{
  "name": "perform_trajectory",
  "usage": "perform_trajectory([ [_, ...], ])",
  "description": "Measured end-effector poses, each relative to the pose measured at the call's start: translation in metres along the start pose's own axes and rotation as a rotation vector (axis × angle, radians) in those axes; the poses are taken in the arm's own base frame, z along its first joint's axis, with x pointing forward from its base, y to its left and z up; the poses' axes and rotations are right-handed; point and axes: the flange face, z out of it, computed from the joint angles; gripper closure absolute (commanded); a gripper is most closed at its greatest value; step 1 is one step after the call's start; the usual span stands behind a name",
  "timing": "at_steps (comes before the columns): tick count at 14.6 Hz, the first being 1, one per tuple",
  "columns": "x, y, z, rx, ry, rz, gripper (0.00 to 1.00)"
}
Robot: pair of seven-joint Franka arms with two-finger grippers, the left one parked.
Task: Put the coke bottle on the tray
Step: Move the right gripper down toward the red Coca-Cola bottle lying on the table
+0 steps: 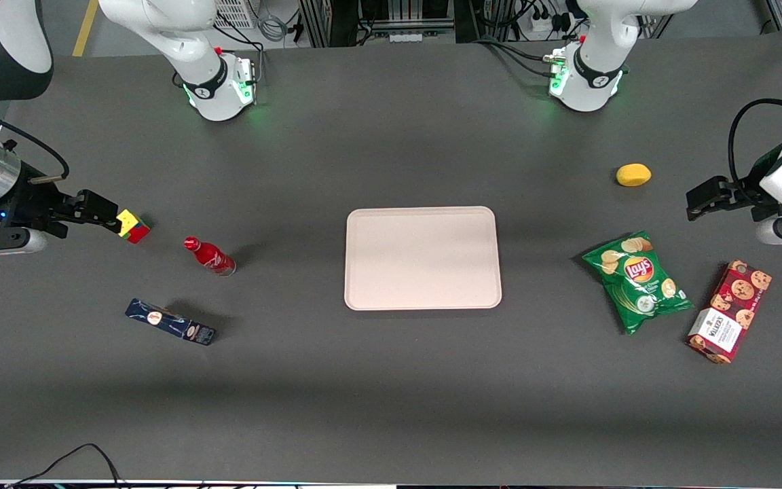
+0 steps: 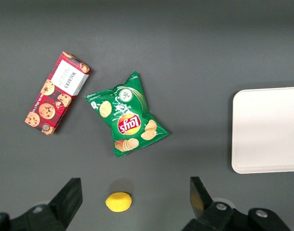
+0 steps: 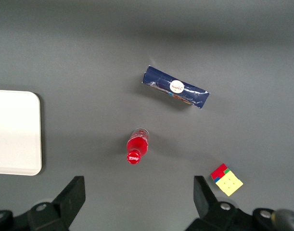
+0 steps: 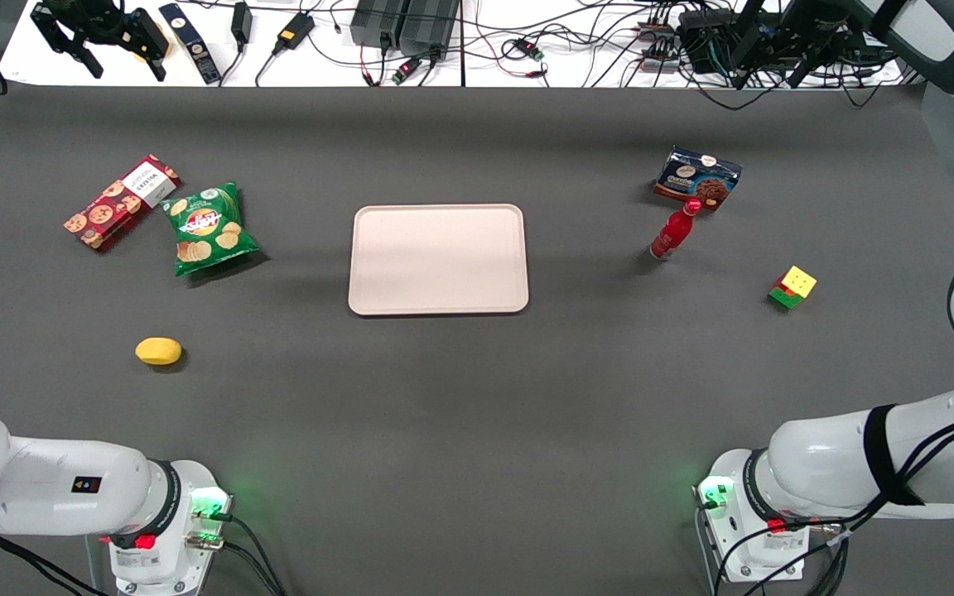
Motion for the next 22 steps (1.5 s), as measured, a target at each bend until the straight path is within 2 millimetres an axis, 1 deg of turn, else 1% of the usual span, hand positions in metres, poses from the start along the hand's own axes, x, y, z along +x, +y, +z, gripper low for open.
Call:
perform_trajectory([
  [7, 0.0, 0.0, 0.001, 0.0, -0.007, -0.001, 0.0],
  [9, -0.001, -0.001, 0.008, 0.0, -0.025, -0.002, 0.0],
  [10, -0.003, -0.002, 0.016, 0.0, -0.04, -0.004, 0.0],
  [13, -0.008, -0.008, 0.047, -0.002, -0.078, -0.014, 0.0],
  [15, -0.017, -0.013, 0.075, -0.008, -0.066, -0.021, 0.0],
  [19, -0.054, -0.021, 0.135, -0.028, -0.044, -0.036, 0.0],
  [20, -0.062, -0.023, 0.148, -0.032, -0.043, -0.04, 0.0],
  [22, -0.071, -0.024, 0.167, -0.035, -0.037, -0.043, 0.0],
])
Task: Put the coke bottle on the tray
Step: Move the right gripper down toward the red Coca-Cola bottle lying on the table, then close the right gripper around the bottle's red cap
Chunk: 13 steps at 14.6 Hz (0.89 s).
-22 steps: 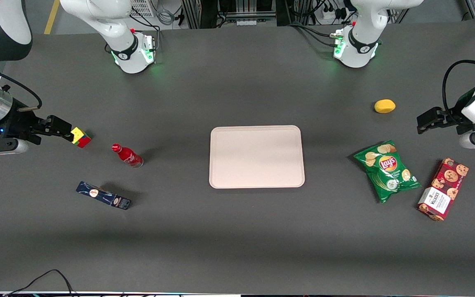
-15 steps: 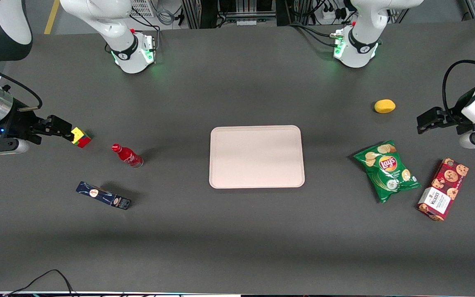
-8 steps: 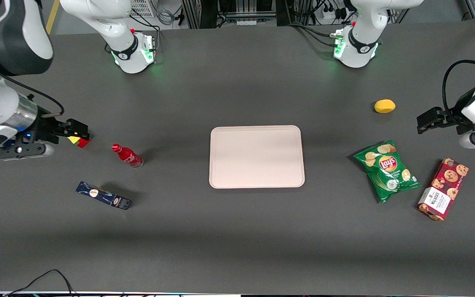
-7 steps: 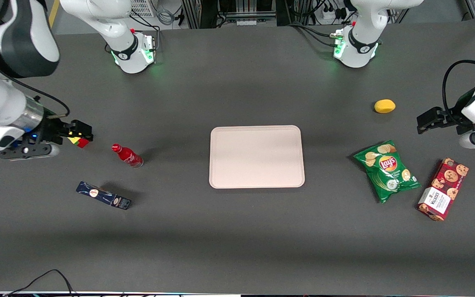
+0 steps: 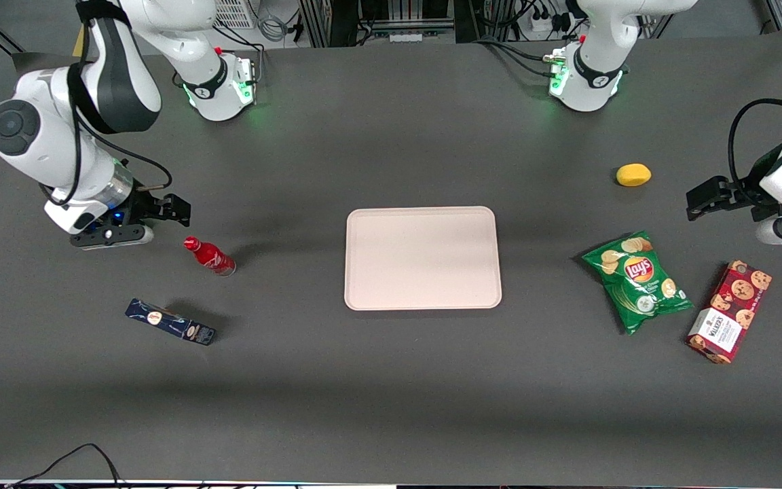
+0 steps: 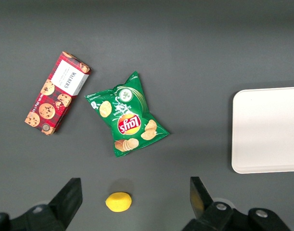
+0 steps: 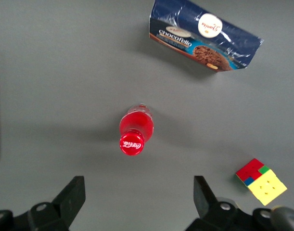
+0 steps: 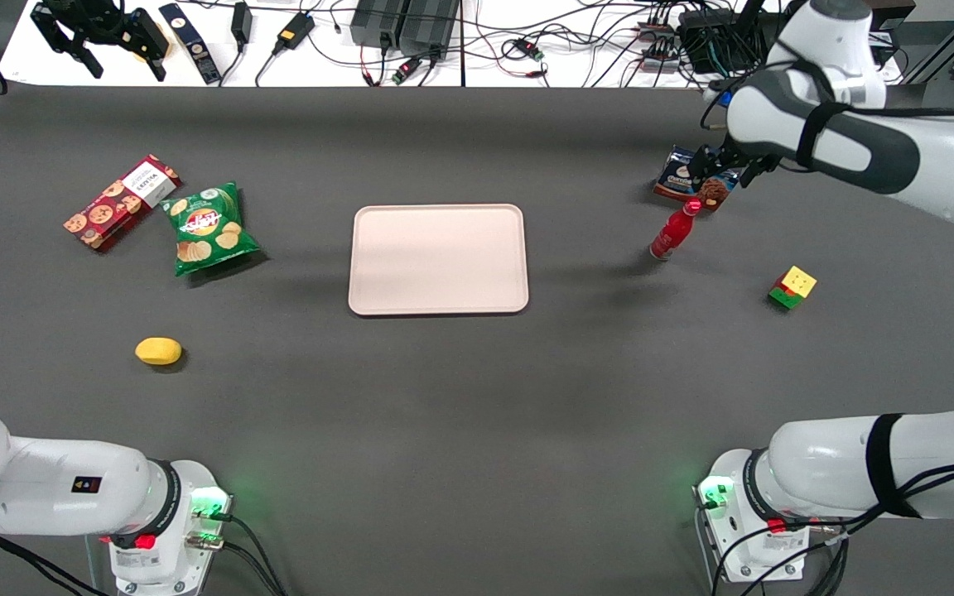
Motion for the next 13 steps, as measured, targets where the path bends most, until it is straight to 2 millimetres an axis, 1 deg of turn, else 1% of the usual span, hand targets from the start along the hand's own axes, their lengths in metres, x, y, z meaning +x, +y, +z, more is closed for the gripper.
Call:
perform_trajectory([
  [4, -0.007, 0.0, 0.037, 0.004, 0.019, 0.0, 0.0],
  [7, -0.004, 0.001, 0.058, 0.012, 0.024, -0.002, 0.0],
  [9, -0.001, 0.001, 0.065, 0.016, 0.023, -0.002, 0.0],
  [13, 0.001, 0.0, 0.07, 0.018, 0.024, -0.004, 0.01],
])
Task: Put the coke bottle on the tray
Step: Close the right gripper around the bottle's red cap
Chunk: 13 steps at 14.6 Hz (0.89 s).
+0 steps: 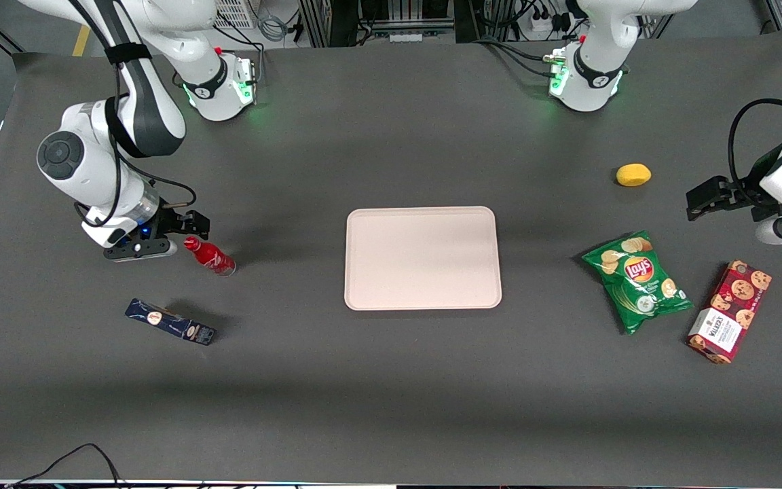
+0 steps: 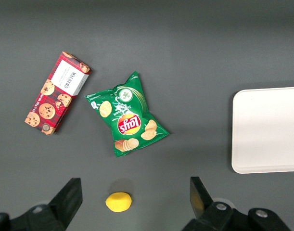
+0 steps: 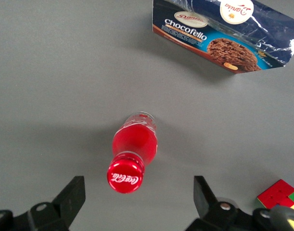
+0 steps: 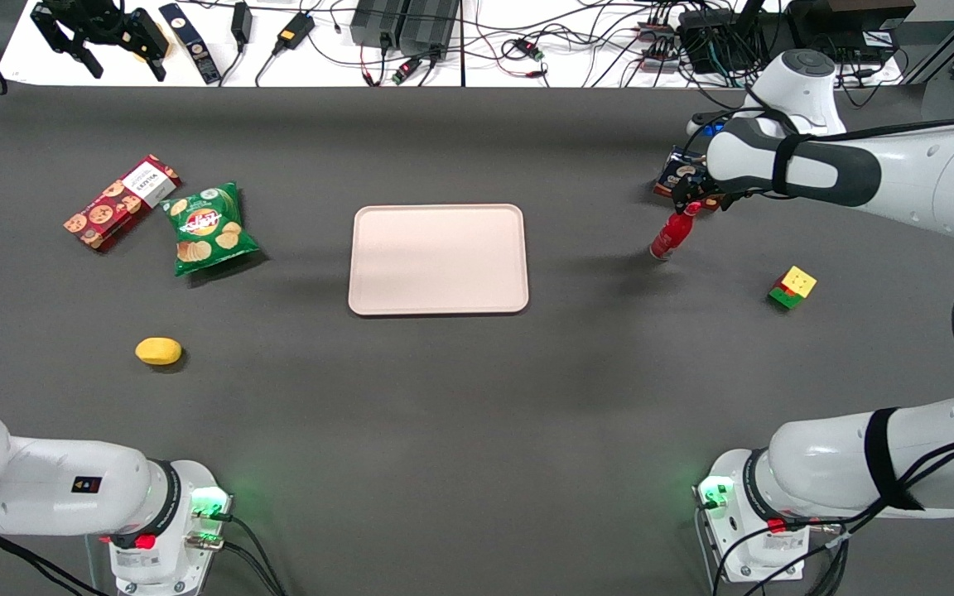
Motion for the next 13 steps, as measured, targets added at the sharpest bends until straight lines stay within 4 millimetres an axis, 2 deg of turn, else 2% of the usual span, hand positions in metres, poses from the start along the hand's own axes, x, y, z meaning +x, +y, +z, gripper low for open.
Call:
perform_trajectory([
  [6, 0.003, 0.0, 0.006, 0.001, 0.008, -0.004, 0.06],
  [8, 0.004, -0.002, 0.009, -0.001, 0.008, -0.011, 0.11],
  [10, 0.004, -0.005, 0.011, -0.001, 0.01, -0.018, 0.22],
  [13, 0.004, -0.005, 0.011, -0.001, 0.01, -0.02, 0.51],
])
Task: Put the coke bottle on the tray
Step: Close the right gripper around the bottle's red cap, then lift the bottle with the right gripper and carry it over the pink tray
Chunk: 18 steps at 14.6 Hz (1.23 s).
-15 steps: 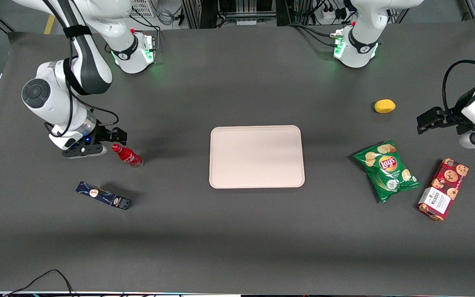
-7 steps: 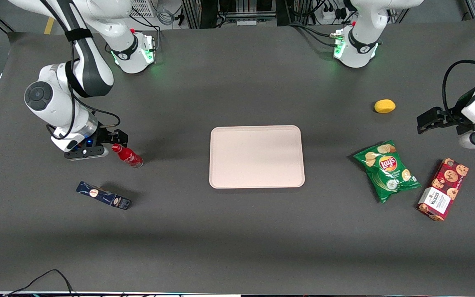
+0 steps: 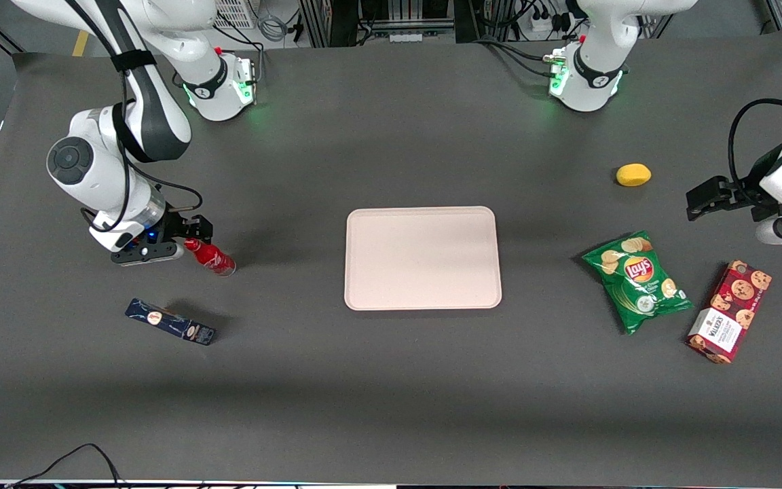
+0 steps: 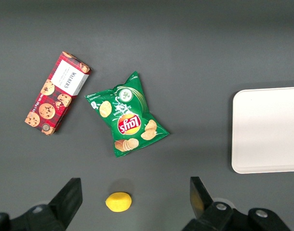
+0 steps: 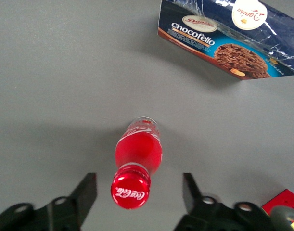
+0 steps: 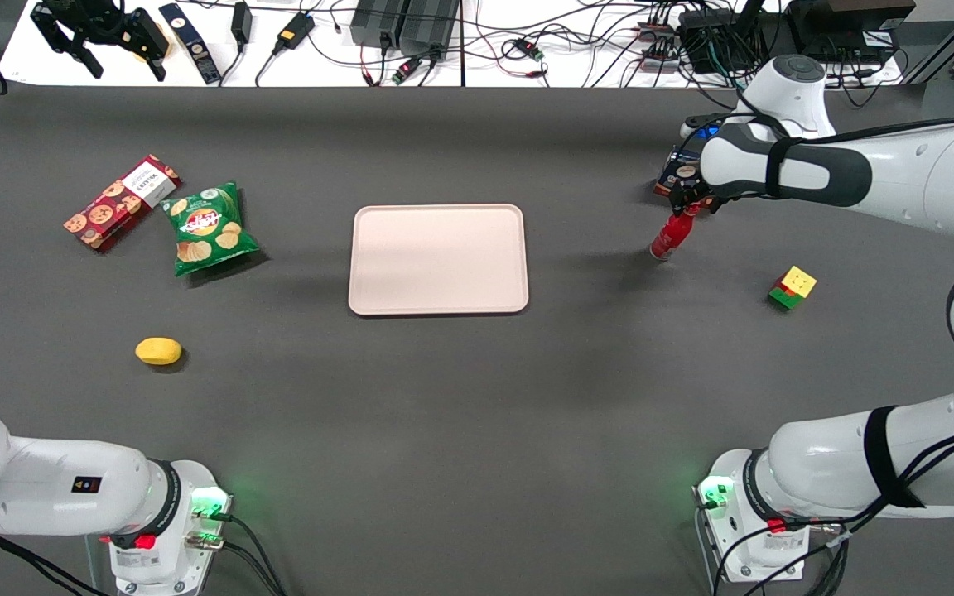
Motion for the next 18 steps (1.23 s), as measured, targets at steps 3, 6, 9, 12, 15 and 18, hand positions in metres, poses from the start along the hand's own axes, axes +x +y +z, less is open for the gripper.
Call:
perform_trajectory([
  [3, 0.0, 0.0, 0.0, 0.0, 0.0, 0.0, 0.78],
  [6, 0.0001, -0.0002, -0.0001, 0.0, 0.0, -0.001, 0.91],
  [9, 0.0001, -0.0005, 0.0001, 0.0, 0.0, -0.001, 1.0],
  [12, 0.0002, -0.0005, 0.0, 0.0, 0.0, -0.002, 1.0],
  [15, 0.0011, -0.0006, -0.0011, 0.0, 0.003, -0.002, 1.0],
  [18, 0.0039, -0.0008, -0.0051, 0.0, 0.009, -0.002, 1.0],
])
